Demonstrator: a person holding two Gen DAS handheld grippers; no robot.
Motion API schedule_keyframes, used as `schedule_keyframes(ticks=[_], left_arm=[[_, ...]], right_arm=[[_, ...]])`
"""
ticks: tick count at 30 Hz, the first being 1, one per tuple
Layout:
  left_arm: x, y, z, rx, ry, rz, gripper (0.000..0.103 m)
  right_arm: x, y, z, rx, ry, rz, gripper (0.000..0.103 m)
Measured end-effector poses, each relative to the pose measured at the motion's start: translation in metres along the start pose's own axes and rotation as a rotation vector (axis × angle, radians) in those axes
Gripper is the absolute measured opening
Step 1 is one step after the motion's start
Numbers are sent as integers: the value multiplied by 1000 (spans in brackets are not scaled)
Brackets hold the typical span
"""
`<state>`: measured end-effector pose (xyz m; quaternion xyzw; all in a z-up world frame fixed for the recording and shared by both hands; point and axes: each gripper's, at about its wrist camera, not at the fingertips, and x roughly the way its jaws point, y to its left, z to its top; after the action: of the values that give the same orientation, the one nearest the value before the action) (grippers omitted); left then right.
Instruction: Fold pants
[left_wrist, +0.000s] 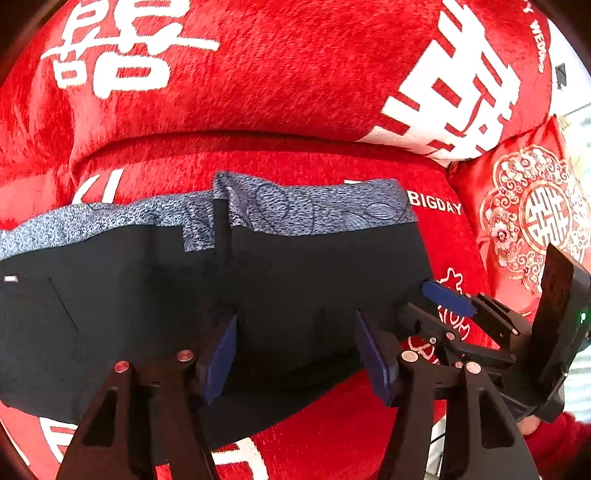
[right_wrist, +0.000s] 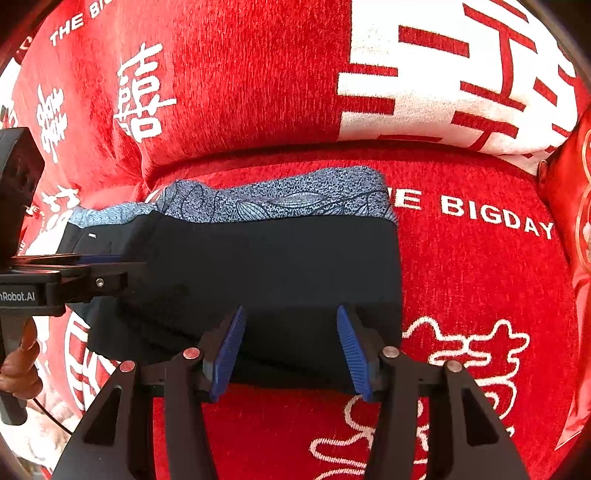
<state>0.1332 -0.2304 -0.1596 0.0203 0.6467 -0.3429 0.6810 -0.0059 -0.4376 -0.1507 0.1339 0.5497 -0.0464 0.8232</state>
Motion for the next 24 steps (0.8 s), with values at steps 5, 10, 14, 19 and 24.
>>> schedule_keyframes(ticks=[5,10,14,19,24], left_arm=[[-3,-10,-2,44,37,-21,15],[-15,-6,-21,89,50,67,6],[11,18,-35,6,90,93,6],[14,18,-42,13,47,115,7],[6,14,-42,13,31,152,7]], right_arm=[[-6,-6,1,41,20,29,52],[-24,-6,-3,71,26,73,51],[-15,1,-11,67,66,90,51],[-19,-6,-7,62,36,112,51],[-19,-60,24,211,9,129,51]])
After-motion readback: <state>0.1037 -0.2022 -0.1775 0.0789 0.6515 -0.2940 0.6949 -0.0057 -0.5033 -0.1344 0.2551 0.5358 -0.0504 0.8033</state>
